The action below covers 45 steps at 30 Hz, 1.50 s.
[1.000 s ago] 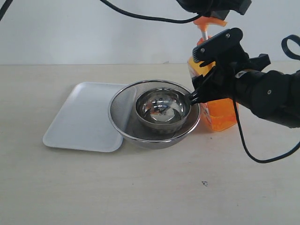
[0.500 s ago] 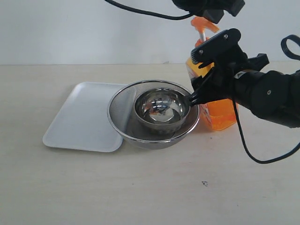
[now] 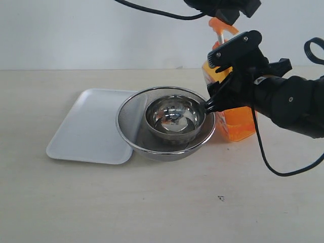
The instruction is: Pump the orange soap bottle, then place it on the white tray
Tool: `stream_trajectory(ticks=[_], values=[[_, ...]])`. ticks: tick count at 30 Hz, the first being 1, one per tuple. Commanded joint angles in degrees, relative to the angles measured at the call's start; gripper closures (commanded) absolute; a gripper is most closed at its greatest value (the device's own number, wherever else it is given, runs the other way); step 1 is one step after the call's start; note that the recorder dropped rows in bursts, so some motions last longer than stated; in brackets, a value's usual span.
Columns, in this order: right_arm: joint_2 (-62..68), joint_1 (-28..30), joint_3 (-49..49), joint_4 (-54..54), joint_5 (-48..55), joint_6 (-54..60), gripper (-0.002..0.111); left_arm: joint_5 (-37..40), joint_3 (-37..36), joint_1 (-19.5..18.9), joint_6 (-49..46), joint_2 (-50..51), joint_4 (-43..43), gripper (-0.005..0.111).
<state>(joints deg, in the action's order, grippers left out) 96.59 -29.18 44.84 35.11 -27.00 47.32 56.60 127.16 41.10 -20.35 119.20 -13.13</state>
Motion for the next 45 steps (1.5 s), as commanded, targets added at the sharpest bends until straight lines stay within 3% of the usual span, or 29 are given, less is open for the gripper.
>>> stream_trajectory(ticks=[1, 8, 19, 40, 45], values=[[0.00, 0.00, -0.17, 0.06, 1.57, -0.18, 0.108, -3.68, 0.00, 0.25, -3.37, -0.45, -5.41, 0.102], [0.00, 0.00, -0.17, 0.06, 1.38, -0.20, 0.108, 0.79, 0.00, 0.25, -4.33, 1.61, -7.91, 0.102], [0.00, 0.00, -0.17, 0.06, 1.38, -0.20, 0.108, 1.71, 0.00, 0.25, 1.75, 1.75, 3.94, 0.102], [0.00, 0.00, -0.17, 0.06, 1.38, -0.20, 0.108, 3.74, 0.00, 0.25, 5.99, -0.38, 11.54, 0.102], [0.00, 0.00, -0.17, 0.06, 1.38, -0.20, 0.108, 7.17, 0.00, 0.12, 5.99, -0.38, 13.13, 0.102]])
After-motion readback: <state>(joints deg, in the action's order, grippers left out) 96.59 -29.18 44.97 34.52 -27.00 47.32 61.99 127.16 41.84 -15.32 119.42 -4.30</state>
